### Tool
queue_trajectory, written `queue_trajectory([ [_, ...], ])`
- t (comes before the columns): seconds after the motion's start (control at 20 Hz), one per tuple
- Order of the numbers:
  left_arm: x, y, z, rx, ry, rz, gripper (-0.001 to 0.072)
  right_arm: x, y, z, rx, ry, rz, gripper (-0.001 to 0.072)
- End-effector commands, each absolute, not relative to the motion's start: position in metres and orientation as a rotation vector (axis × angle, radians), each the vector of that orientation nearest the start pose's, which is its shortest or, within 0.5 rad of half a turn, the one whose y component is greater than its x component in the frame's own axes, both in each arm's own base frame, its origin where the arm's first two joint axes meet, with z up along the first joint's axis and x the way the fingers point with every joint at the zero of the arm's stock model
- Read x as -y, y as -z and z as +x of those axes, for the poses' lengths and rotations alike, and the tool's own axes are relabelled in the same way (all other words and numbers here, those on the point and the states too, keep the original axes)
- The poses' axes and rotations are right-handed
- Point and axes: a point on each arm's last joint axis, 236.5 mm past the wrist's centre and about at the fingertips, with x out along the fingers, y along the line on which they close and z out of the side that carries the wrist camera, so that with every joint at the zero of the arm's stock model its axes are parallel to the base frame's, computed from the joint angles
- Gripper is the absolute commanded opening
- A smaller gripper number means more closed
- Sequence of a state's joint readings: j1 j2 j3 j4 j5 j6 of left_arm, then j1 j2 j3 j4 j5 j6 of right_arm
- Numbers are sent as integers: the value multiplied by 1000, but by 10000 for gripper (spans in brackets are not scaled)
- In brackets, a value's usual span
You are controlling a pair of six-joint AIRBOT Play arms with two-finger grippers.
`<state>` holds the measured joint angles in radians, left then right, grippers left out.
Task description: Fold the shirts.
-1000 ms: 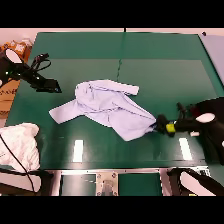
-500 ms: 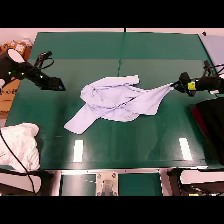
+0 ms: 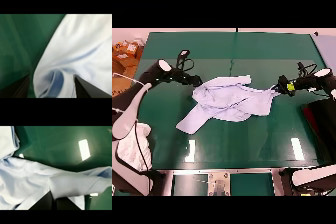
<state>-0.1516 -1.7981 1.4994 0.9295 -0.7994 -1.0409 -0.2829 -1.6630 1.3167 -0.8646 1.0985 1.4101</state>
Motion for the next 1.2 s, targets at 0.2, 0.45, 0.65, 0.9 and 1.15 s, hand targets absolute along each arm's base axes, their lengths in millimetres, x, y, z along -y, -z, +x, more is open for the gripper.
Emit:
queue_trajectory([
  [0.2, 240, 85, 527, -990, 599, -182, 618, -32, 48, 462, -1257, -237, 683, 16],
  [0.45, 248, 97, 533, -973, 575, -207, 443, -37, 48, 462, -1262, -250, 673, 16],
  [0.65, 251, 75, 541, -953, 619, -173, 24, -36, 46, 462, -1258, -247, 674, 16],
  [0.9, 220, -28, 567, -861, 598, 54, 23, -23, -7, 477, -1160, -272, 638, 16],
  [1.15, 202, -221, 535, -584, 590, 178, 23, -15, -174, 488, -848, -337, 475, 16],
])
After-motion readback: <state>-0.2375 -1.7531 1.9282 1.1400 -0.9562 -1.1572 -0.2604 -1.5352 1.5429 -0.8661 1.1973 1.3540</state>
